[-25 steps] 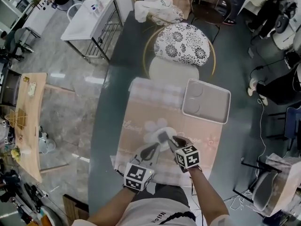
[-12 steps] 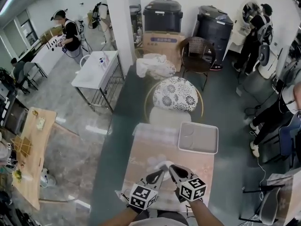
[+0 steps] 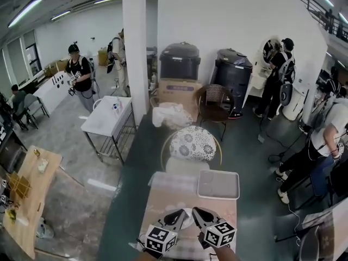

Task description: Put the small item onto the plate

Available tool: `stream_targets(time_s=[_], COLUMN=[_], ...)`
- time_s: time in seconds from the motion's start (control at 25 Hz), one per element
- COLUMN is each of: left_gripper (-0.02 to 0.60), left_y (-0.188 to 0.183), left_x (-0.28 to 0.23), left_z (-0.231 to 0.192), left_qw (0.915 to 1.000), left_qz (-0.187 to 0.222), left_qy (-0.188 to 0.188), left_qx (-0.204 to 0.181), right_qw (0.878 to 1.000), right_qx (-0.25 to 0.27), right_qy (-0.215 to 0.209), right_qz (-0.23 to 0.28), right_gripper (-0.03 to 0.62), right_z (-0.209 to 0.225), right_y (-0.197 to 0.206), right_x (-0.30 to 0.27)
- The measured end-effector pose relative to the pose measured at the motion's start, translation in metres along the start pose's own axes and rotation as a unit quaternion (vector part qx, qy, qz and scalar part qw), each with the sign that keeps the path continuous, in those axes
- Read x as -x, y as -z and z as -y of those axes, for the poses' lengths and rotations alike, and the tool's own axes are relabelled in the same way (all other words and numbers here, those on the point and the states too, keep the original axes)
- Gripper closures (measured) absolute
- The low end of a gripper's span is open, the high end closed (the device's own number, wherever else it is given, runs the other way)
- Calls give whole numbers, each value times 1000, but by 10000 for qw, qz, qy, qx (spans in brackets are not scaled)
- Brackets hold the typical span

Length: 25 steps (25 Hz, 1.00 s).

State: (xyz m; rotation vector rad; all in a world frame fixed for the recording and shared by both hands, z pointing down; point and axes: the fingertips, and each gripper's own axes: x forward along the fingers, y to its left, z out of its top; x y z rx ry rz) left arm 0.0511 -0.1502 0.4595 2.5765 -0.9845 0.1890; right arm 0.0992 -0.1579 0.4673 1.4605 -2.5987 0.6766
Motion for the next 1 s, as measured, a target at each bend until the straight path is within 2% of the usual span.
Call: stream_targets(time_s=[0.4, 1.0], left_gripper=[575, 575], left_y=[0, 7], left_x=[25, 42], left_z=[13, 13], left_qw=[9997, 9995], left_qz=[151, 168], left_qy=[195, 240], left_qx=[-90, -107], right_qw=[9995, 9988], right_qx=[230, 401], right_qy=[147, 248], right_qz=[166, 136], right_gripper=[580, 580], right_z=[-26, -40], right_y=[-3, 7], right_x=[18, 20])
